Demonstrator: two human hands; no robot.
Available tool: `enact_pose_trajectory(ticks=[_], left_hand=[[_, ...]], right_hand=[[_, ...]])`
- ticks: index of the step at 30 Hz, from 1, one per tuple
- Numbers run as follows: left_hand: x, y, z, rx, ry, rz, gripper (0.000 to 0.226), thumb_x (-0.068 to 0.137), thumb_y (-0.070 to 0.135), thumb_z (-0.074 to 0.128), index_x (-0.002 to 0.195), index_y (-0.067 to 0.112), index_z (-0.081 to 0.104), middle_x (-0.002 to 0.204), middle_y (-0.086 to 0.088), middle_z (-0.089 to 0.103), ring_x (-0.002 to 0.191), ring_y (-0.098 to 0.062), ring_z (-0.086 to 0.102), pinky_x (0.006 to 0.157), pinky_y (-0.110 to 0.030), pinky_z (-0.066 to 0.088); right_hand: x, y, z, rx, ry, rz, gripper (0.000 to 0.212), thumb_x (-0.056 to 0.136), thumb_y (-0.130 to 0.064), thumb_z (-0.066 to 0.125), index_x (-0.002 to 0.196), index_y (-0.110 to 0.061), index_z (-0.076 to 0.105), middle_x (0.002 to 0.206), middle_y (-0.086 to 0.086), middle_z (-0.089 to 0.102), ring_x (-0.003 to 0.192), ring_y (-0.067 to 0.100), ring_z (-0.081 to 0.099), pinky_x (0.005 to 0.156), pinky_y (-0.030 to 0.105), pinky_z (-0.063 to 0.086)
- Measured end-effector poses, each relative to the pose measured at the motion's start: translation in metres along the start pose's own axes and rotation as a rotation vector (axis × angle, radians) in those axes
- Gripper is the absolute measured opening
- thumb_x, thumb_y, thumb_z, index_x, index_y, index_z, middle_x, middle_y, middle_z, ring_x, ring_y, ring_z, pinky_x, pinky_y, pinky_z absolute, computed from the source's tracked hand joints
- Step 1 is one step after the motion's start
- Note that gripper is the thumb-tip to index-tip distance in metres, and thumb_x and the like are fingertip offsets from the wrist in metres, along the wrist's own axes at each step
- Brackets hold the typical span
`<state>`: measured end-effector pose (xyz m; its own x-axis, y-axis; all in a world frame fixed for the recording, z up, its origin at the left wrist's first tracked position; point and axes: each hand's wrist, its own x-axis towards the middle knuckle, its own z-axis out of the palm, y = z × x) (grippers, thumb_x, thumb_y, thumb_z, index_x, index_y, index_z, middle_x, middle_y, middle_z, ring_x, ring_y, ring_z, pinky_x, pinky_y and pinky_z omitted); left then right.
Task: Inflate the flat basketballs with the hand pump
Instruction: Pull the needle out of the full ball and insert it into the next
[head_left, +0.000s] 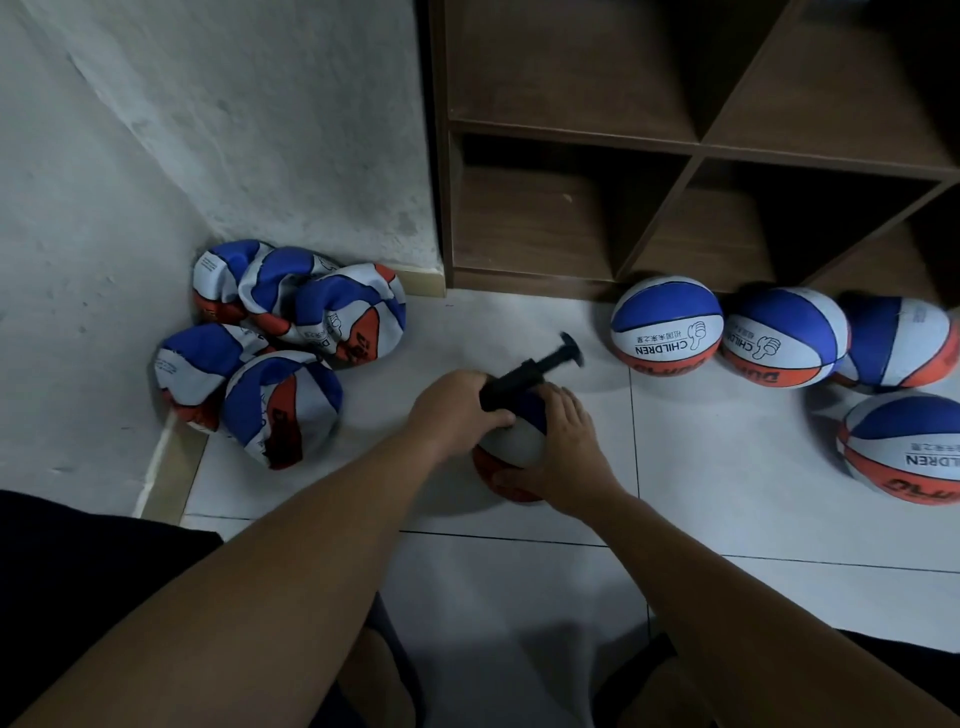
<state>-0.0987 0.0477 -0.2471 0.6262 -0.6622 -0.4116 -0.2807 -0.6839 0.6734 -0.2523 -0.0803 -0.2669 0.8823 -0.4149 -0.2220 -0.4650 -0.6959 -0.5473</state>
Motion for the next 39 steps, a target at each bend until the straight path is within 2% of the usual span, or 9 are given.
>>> enact_pose_trajectory(ticks=[6,12,19,22,25,30,33,36,39], left_hand=[[0.005,0.011,0.016,-0.039,0.086,0.026,0.029,0.087,0.04,0.087,0.109,0.026,0.074,0.104,0.005,0.075,0.096,-0.018,0.07,0.087,-0.04,0.06],[0.01,-0.002,0.005,-0.1,0.035,-0.01,0.031,0.088,0.029,0.088,0.116,0.023,0.078,0.111,0.002,0.078,0.103,-0.018,0.072,0.095,-0.043,0.061],[-0.005,0.003,0.019,-0.046,0.212,-0.016,0.019,0.093,0.031,0.084,0.105,0.019,0.078,0.094,0.003,0.076,0.088,-0.016,0.072,0.082,-0.035,0.062],[-0.018,0.008,0.02,-0.013,0.271,-0.045,0.017,0.094,0.032,0.082,0.106,0.019,0.078,0.091,0.004,0.074,0.086,-0.016,0.072,0.072,-0.027,0.054],[-0.021,0.024,-0.006,-0.085,0.344,-0.056,0.012,0.095,0.032,0.081,0.101,0.022,0.076,0.087,0.006,0.073,0.083,-0.014,0.071,0.067,-0.028,0.052],[-0.028,0.077,-0.082,0.078,0.219,0.076,0.023,0.093,0.035,0.084,0.079,0.029,0.067,0.067,0.007,0.061,0.061,-0.013,0.061,0.049,-0.018,0.037],[-0.028,0.107,-0.12,0.154,0.2,0.121,0.033,0.082,0.05,0.087,0.083,0.021,0.073,0.074,-0.007,0.07,0.068,-0.023,0.069,0.056,-0.031,0.045],[-0.027,0.131,-0.145,0.216,0.159,0.184,0.06,0.065,0.073,0.077,0.088,0.017,0.078,0.08,-0.012,0.075,0.072,-0.025,0.073,0.061,-0.043,0.054],[-0.019,0.147,-0.14,0.229,0.075,0.19,0.049,0.072,0.063,0.084,0.084,0.016,0.076,0.067,-0.007,0.069,0.062,-0.024,0.069,0.058,-0.037,0.05]], right_hand=[[0.011,0.01,0.005,-0.091,-0.031,-0.017,0.134,0.06,-0.081,0.084,0.165,-0.023,0.024,0.167,-0.005,0.031,0.157,0.022,0.024,0.131,0.049,0.025],[0.012,0.006,0.002,-0.171,-0.091,-0.014,0.151,0.049,-0.084,0.087,0.166,-0.023,0.015,0.168,0.0,0.023,0.157,0.029,0.02,0.13,0.053,0.025],[0.012,0.001,-0.003,-0.233,-0.124,-0.031,0.155,0.045,-0.078,0.092,0.165,-0.024,0.012,0.166,0.0,0.023,0.154,0.029,0.023,0.126,0.055,0.033],[0.01,-0.003,-0.006,-0.275,-0.135,-0.069,0.155,0.043,-0.077,0.093,0.164,-0.023,0.013,0.165,0.002,0.025,0.152,0.031,0.025,0.124,0.055,0.036],[0.006,0.001,-0.012,-0.231,-0.129,-0.055,0.151,0.046,-0.074,0.094,0.164,-0.027,0.012,0.164,0.001,0.025,0.151,0.031,0.026,0.122,0.055,0.038],[-0.012,0.007,-0.025,-0.14,-0.075,-0.034,0.142,0.049,-0.075,0.088,0.163,-0.029,0.017,0.16,-0.003,0.029,0.144,0.026,0.033,0.116,0.051,0.046],[-0.026,0.021,-0.036,-0.129,-0.008,0.034,0.14,0.047,-0.076,0.085,0.162,-0.03,0.019,0.156,-0.005,0.032,0.138,0.024,0.038,0.109,0.051,0.051],[-0.038,0.045,-0.061,-0.139,0.09,0.12,0.14,0.046,-0.077,0.086,0.161,-0.03,0.021,0.153,-0.005,0.035,0.134,0.024,0.042,0.103,0.05,0.055],[-0.053,0.066,-0.091,-0.148,0.169,0.219,0.138,0.046,-0.074,0.088,0.159,-0.028,0.023,0.151,-0.003,0.036,0.133,0.026,0.041,0.101,0.049,0.055]])
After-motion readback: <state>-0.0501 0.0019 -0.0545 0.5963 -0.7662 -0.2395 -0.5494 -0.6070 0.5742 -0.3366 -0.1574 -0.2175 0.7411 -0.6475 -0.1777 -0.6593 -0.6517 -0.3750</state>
